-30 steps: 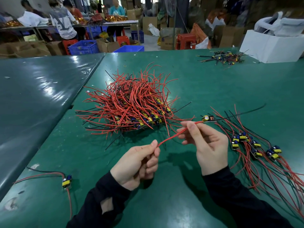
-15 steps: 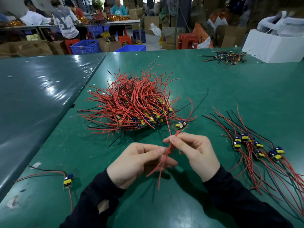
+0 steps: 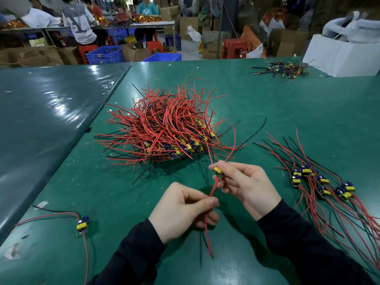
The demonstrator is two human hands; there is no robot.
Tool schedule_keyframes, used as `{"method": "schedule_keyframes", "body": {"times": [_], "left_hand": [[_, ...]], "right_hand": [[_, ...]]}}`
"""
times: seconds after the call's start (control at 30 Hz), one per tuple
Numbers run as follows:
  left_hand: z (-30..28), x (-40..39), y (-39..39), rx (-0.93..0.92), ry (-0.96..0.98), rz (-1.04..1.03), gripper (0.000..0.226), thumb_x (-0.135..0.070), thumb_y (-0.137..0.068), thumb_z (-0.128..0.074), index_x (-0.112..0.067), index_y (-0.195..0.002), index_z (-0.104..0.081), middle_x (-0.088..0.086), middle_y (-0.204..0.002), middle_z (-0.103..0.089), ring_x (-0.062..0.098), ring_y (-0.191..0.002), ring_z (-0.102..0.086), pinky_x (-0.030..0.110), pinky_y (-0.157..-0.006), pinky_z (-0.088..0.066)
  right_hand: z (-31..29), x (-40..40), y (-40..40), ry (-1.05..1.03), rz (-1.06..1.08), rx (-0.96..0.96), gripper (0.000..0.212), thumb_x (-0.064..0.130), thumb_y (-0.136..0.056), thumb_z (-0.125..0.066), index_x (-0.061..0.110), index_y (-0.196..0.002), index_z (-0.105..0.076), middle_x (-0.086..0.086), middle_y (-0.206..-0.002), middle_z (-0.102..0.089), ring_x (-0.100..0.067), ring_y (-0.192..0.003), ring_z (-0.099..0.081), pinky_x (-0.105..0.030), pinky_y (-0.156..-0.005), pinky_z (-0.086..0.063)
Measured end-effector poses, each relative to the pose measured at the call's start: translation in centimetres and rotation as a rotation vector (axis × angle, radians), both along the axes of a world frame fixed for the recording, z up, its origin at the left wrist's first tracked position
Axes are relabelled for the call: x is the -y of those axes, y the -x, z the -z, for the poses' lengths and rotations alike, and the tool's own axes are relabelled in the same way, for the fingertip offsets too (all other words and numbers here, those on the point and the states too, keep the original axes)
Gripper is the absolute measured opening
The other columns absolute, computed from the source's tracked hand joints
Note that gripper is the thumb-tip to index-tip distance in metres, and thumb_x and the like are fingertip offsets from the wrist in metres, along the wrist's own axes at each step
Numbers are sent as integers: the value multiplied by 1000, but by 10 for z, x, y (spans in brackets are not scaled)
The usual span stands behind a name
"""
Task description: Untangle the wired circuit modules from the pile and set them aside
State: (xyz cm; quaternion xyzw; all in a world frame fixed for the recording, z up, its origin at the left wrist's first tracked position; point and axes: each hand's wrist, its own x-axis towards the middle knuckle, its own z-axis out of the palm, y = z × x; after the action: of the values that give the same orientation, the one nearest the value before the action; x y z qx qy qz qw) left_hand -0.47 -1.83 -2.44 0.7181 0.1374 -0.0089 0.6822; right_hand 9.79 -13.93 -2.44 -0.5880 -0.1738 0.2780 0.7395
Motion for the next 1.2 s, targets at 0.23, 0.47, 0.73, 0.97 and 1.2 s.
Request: {"method": "schedule_keyframes", "body": {"times": [0.23, 0.47, 0.73, 0.97, 1.2], "left_hand": [[0, 4, -2, 70, 122, -130, 17, -5, -91, -55, -4, -75, -61, 17, -67, -71, 19, -53, -67, 27, -56, -55], [0, 1, -3, -15, 148, -131, 19, -13, -93, -54, -8, -75, -60, 12, -69, -73, 16, -56, -69, 20, -51, -48], [3, 4, -2, -69, 88, -4, 23, -5, -92, -54, -6, -73, -66, 7, -62, -71, 10, -52, -65, 17, -53, -50], [0, 4, 2, 80, -43, 182, 21, 1, -92, -54, -5, -75, -64, 5, -62, -70, 10, -54, -63, 18, -59, -49], [0, 6, 4, 309, -426, 274, 17, -16, -87, -57, -8, -75, -67, 1, -68, -72, 13, -55, -57, 25, -59, -47]], "right_hand": [[1, 2, 3, 57, -64, 252, 14, 7, -89, -57, 12, -89, -71, 1, -68, -67, -7, -65, -61, -17, -55, -46], [-2, 5, 1, 59, -118, 273, 19, -8, -77, -67, 7, -89, -68, -1, -69, -66, -9, -61, -58, -17, -58, -49], [-1, 6, -9, 11, 64, 129, 12, -5, -87, -57, 5, -86, -64, -12, -73, -64, -22, -57, -69, -22, -51, -53], [-3, 9, -18, -7, 178, 103, 11, -3, -88, -57, 4, -85, -64, -12, -72, -62, -19, -53, -67, -21, -50, -54], [-3, 10, -20, -19, 181, -15, 10, -2, -88, -56, 2, -84, -64, -14, -72, -61, -18, -50, -65, -23, -50, -55]]}}
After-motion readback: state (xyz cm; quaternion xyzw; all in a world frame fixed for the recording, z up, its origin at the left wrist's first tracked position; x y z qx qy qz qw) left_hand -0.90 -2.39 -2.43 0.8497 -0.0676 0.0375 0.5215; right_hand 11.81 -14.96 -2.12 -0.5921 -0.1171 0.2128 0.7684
